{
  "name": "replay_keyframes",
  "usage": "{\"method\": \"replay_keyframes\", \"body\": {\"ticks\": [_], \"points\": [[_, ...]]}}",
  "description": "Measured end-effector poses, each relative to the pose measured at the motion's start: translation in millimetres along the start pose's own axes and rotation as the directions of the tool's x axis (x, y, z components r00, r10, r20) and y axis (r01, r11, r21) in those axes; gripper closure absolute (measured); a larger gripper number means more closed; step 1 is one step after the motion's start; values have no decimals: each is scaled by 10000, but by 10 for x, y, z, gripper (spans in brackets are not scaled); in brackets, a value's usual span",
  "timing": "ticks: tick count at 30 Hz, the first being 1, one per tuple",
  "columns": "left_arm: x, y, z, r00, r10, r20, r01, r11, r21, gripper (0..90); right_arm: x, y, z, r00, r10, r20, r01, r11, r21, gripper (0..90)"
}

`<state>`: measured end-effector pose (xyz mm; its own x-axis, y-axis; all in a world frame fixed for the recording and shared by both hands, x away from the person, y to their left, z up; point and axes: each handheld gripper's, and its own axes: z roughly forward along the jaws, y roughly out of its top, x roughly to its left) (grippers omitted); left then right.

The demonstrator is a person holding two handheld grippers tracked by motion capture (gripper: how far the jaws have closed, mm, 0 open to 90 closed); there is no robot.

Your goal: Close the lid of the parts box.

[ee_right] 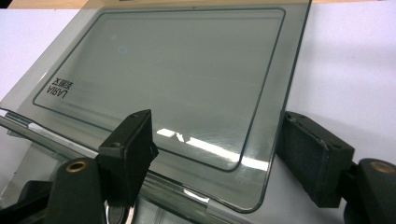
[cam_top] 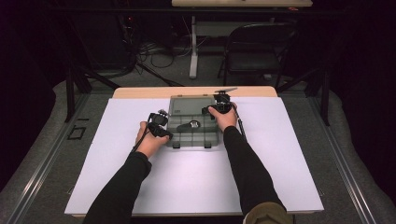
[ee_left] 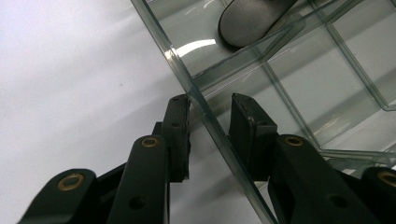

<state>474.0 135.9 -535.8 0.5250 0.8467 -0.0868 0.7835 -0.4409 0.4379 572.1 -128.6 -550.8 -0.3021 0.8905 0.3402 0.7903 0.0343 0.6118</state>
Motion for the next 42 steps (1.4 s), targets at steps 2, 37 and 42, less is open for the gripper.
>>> {"method": "replay_keyframes", "body": {"ticks": [2, 37, 42], "points": [[-1, 0, 0, 10000, -3, -2, 3, 10000, -2, 679, 0, 0, 0, 10000, 0, -6, 0, 10000, -2, 274], [4, 2, 0, 10000, -17, 18, 17, 10000, 22, 680, 35, 31, -110, 9994, -352, 37, 353, 9979, -538, 312], [4, 5, 0, 10000, -22, 26, 22, 10000, 47, 680, 34, 45, -164, 9986, -532, 67, 535, 9963, -674, 367]]}}
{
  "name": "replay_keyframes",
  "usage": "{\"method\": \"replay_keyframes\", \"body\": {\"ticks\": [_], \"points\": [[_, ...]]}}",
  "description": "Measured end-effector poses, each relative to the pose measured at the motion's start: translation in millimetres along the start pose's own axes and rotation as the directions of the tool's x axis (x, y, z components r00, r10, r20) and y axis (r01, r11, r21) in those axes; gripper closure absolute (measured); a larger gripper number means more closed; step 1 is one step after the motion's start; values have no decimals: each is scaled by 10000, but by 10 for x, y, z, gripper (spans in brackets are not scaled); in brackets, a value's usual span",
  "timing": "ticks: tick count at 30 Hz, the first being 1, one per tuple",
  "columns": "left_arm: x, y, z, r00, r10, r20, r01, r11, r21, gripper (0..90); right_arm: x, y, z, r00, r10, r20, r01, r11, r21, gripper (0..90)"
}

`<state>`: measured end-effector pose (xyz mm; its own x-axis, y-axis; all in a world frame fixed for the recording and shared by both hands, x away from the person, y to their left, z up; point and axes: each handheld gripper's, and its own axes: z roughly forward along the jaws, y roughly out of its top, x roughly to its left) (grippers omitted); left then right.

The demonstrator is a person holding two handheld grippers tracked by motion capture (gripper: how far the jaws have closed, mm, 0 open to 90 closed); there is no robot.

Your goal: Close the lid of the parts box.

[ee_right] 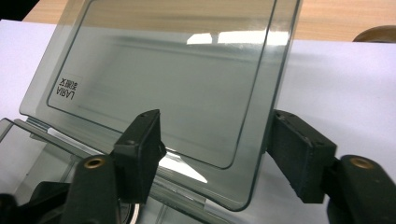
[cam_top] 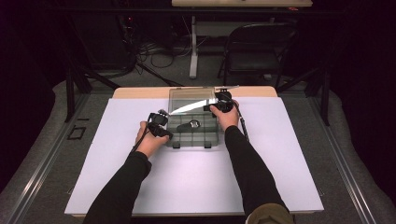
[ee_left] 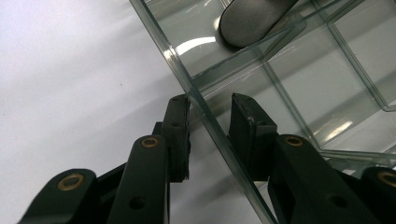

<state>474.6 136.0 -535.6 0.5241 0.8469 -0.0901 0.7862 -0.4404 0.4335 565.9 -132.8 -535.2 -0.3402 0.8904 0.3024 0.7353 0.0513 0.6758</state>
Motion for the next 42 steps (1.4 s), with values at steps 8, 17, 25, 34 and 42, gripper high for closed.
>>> {"method": "replay_keyframes", "body": {"ticks": [8, 17, 25, 34, 42], "points": [[0, 1, 0, 10000, 5, -12, -5, 10000, 9, 681, -32, 23, -63, 9998, -188, -7, 188, 9997, -128, 481], [0, 2, -1, 10000, -31, -3, 31, 10000, 32, 683, -61, 38, -124, 9993, -370, 1, 370, 9989, -278, 608], [-9, 7, 1, 10000, 0, -80, 0, 10000, 31, 685, -115, 48, -180, 9991, -434, -12, 434, 9986, -314, 731], [-17, 8, 0, 9999, -1, -127, 2, 10000, 44, 686, -155, 21, -217, 9983, -576, 10, 576, 9969, -528, 835], [-20, 6, 0, 9999, -22, -148, 22, 10000, 35, 688, -148, -36, -242, 9968, -794, 75, 797, 9923, -943, 849]]}}
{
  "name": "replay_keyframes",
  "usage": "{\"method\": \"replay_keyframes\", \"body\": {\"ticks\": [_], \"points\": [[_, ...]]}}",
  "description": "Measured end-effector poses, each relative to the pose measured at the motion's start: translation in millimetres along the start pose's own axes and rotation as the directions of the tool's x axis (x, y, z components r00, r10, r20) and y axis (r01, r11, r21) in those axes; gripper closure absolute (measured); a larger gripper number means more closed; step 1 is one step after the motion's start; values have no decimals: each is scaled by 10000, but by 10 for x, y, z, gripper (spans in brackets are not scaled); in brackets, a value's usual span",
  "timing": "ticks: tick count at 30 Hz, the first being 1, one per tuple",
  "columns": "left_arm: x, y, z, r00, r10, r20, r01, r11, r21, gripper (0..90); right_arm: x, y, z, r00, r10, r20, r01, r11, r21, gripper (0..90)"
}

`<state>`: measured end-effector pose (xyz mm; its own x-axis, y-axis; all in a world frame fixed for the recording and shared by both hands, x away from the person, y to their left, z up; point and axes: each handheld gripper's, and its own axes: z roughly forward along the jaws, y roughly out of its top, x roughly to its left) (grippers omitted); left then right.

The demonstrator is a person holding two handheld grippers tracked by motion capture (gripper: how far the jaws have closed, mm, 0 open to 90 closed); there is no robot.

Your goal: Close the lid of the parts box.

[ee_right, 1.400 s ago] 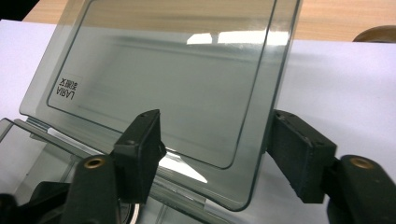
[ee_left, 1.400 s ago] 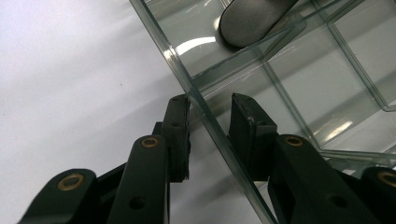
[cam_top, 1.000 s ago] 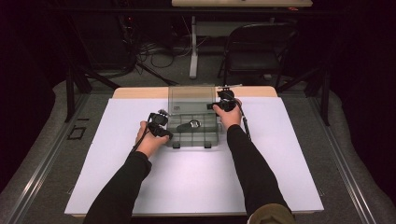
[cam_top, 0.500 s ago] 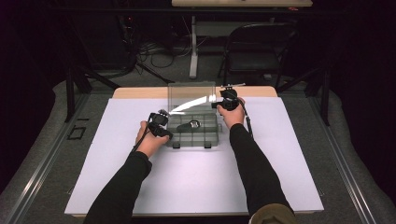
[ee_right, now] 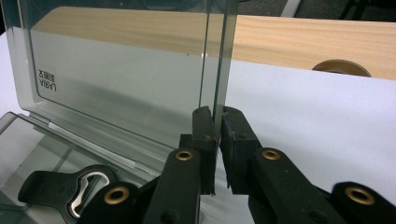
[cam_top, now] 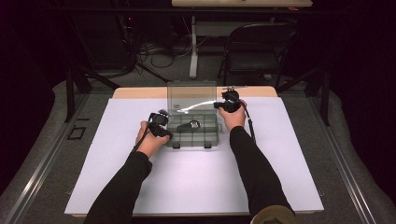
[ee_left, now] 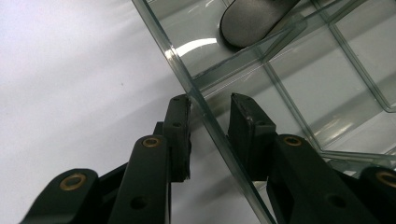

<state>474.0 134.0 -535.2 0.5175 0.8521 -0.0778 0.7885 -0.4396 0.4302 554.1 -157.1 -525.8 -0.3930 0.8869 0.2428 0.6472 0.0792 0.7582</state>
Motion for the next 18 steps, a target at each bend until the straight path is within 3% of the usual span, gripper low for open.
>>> {"method": "replay_keyframes", "body": {"ticks": [2, 6, 9, 18], "points": [[0, 0, 0, 10000, 7, -5, -7, 10000, -4, 689, -2, -10, -8, 10000, -13, -42, 13, 10000, -41, 849], [1, 0, 0, 10000, -15, 9, 15, 10000, -5, 689, 42, -51, -24, 9983, -508, 284, 519, 9979, -381, 848], [2, 0, 1, 10000, -23, 15, 23, 10000, -12, 689, 47, -81, -29, 9981, -529, 307, 546, 9967, -593, 849], [3, -7, 0, 10000, -25, 17, 25, 10000, -63, 689, 50, -205, -53, 9957, -876, 307, 913, 9841, -1524, 851]]}}
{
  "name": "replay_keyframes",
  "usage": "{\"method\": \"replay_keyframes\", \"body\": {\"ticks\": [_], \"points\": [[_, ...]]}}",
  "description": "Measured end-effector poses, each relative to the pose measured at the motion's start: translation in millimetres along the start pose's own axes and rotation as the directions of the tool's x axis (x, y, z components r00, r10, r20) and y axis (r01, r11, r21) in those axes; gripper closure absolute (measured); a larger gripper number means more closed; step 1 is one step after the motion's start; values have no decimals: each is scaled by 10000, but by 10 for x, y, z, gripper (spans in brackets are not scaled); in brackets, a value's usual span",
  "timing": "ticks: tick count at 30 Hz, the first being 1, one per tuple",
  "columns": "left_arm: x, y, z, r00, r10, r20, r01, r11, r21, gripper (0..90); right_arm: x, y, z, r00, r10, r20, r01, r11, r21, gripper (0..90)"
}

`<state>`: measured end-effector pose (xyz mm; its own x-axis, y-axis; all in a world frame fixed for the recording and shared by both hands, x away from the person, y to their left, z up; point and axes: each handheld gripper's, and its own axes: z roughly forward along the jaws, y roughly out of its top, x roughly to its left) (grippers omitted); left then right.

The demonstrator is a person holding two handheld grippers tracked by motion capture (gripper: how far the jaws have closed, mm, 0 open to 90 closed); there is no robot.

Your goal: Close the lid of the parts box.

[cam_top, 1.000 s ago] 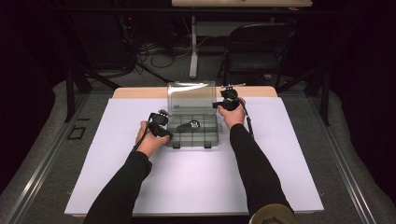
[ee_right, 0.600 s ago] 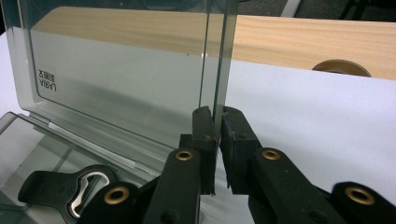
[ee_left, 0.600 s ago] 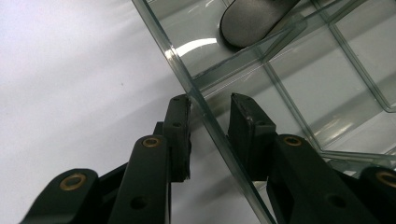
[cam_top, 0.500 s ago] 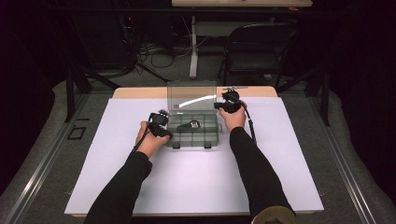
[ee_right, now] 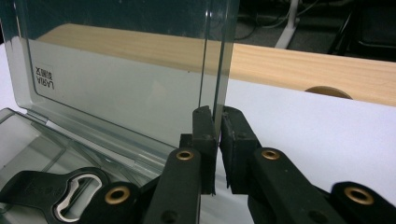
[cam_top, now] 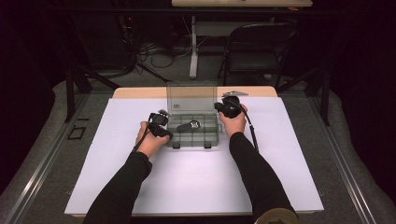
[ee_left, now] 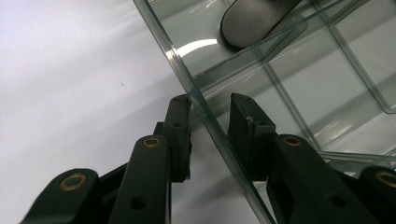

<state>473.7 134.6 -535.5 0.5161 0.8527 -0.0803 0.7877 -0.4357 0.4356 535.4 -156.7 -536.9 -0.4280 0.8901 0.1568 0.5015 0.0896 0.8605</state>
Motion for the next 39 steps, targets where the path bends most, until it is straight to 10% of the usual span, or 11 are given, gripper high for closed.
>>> {"method": "replay_keyframes", "body": {"ticks": [17, 39], "points": [[16, -12, -8, 9996, 288, 66, -287, 9995, -164, 616, 22, -40, -16, 9997, -211, 114, 215, 9993, -295, 850], [303, 158, -398, 9982, -373, 466, 457, 9802, -1928, 538, 39, -58, -24, 9994, -273, 219, 283, 9986, -444, 850]]}}
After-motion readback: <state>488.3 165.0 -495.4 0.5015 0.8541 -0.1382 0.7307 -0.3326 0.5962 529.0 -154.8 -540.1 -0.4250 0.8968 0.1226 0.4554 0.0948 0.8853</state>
